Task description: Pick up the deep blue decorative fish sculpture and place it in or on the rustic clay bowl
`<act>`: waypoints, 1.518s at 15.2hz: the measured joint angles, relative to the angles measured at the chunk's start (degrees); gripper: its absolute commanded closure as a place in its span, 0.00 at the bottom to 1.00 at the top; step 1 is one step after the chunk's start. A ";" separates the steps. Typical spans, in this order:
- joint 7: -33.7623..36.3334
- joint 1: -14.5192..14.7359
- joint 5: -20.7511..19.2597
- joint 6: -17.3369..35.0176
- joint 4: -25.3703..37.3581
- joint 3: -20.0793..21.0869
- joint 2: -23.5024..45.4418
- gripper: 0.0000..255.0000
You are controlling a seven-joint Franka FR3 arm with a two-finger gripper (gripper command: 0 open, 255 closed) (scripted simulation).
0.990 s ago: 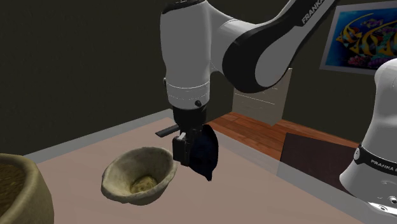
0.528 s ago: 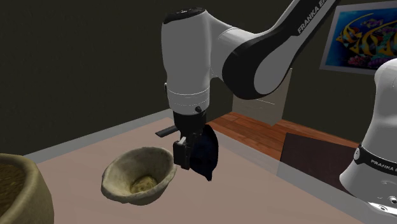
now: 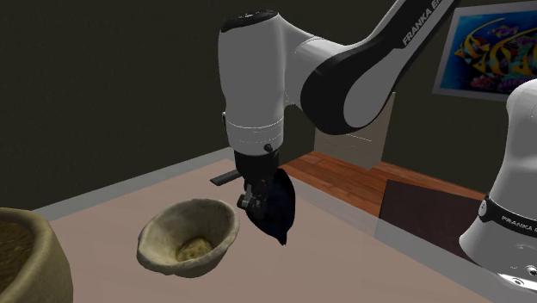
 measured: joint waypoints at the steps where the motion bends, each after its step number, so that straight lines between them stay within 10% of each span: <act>1: 0.00 0.00 0.00 0.01 0.00 0.00 0.00 1.00; 23: -7.07 -1.10 7.84 -11.14 4.14 1.62 -9.10 1.00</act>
